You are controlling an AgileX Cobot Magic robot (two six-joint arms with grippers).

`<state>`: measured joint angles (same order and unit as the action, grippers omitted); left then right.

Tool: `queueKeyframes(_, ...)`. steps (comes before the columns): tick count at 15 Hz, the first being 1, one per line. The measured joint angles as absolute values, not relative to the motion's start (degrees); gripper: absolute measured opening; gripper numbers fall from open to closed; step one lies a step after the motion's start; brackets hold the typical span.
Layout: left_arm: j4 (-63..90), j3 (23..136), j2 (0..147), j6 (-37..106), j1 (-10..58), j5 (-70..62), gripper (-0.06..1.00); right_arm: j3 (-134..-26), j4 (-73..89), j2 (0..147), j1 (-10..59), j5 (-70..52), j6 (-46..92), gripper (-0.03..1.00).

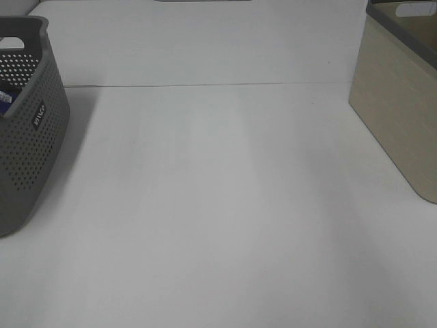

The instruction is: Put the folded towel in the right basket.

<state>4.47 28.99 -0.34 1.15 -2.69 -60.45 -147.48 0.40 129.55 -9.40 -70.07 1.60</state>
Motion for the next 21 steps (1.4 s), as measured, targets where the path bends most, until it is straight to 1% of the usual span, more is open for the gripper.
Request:
queueKeyframes(1, 4.5, 29.0, -0.3, 1.1, -2.7, -60.4, 0.99, -147.5, 2.3, 129.4, -8.5, -70.1, 1.6, 0.96)
queueKeyframes(4, 4.5, 29.0, -0.3, 1.1, -2.7, -60.4, 0.99, -147.0, 0.0, 126.9, -2.2, -70.0, 0.8, 0.96)
queueKeyframes(5, 4.5, 29.0, -0.3, 1.1, -2.7, -60.4, 0.99, -145.1, 0.0, 124.8, -0.9, -69.9, 0.4, 0.96)
queueKeyframes(7, 4.5, 29.0, -0.3, 1.1, -2.7, -60.4, 0.99, -139.4, 0.0, 119.2, -0.5, -69.8, 0.0, 0.96)
queueKeyframes(8, 4.5, 29.0, -0.3, 1.1, -2.7, -60.4, 0.99, -133.7, 0.0, 114.8, -0.6, -69.8, 0.0, 0.96)
queueKeyframes(9, 4.5, 29.0, -0.3, 1.1, -2.7, -60.4, 0.99, -116.6, -0.5, 103.8, -0.7, -69.7, 0.0, 0.96)
queueKeyframes(11, 4.5, 29.0, -0.3, 1.1, -2.7, -60.4, 0.99, -97.2, -0.6, 90.4, -0.7, -67.9, 0.0, 0.95)
queueKeyframes(14, 4.5, 29.0, -0.3, 1.1, -2.7, -60.4, 0.99, -68.4, 0.0, 66.2, -0.7, -60.9, 2.1, 0.95)
queueKeyframes(16, 4.5, 29.0, -0.3, 1.1, -2.7, -60.4, 0.99, -56.3, 0.0, 50.3, -0.7, -59.1, 2.2, 0.94)
queueKeyframes(17, 4.5, 29.0, -0.3, 1.1, -2.7, -60.4, 0.99, -53.7, 0.0, 46.4, -0.7, -59.0, 2.2, 0.94)
queueKeyframes(21, 4.5, 29.0, -0.3, 1.1, -2.7, -60.4, 0.99, -39.4, -0.9, 21.3, -0.7, -58.7, 2.6, 0.94)
